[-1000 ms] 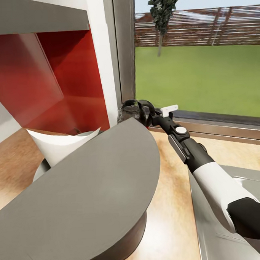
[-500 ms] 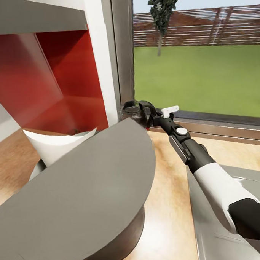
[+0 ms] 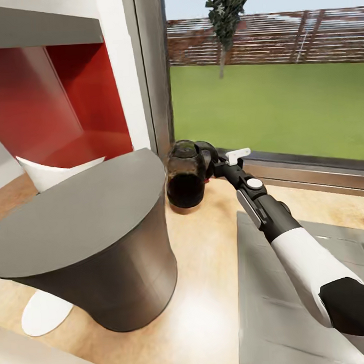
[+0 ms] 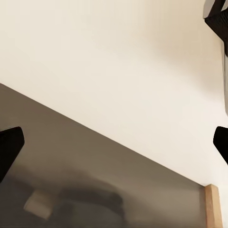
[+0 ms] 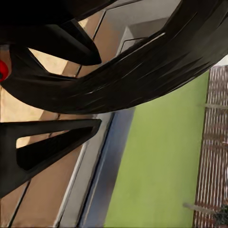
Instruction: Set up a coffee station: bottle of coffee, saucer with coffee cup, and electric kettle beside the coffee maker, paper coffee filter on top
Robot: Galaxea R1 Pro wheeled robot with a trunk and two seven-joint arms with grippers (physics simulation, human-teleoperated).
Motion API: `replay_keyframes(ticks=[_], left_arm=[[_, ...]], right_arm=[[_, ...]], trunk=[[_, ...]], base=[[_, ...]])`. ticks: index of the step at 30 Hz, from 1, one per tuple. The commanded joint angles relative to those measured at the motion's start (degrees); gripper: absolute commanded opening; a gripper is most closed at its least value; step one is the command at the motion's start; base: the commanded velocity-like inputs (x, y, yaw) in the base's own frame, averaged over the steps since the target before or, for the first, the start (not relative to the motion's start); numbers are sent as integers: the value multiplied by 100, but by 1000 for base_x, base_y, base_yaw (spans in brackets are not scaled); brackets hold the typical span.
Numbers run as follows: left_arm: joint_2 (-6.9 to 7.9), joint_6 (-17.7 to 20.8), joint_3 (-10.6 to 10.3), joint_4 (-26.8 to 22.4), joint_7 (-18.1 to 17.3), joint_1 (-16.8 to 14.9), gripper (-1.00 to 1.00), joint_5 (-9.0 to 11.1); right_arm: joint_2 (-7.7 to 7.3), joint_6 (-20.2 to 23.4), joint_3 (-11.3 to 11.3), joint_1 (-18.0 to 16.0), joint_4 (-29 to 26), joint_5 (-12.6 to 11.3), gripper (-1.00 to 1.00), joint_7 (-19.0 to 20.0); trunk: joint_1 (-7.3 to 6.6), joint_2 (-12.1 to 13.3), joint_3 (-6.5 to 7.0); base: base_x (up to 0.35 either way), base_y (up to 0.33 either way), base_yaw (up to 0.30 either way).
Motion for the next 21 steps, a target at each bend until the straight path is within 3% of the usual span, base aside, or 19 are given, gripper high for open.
replay_keyframes(ticks=[1,12,21], left_arm=[[0,-19,41,-1,3,3,100,6],[1,-19,41,-1,3,0,100,6],[-8,-19,50,-10,3,1,100,6]], right_arm=[[-6,24,11,-3,-11,-69,-100,23],[-6,27,11,-3,-3,-68,-100,23],[-33,19,11,79,35,-71,-100,20]], trunk=[[-1,-5,-5],[-1,-5,-5],[-1,-5,-5]], base=[[-121,-232,0],[-38,-277,0],[-227,-218,0]])
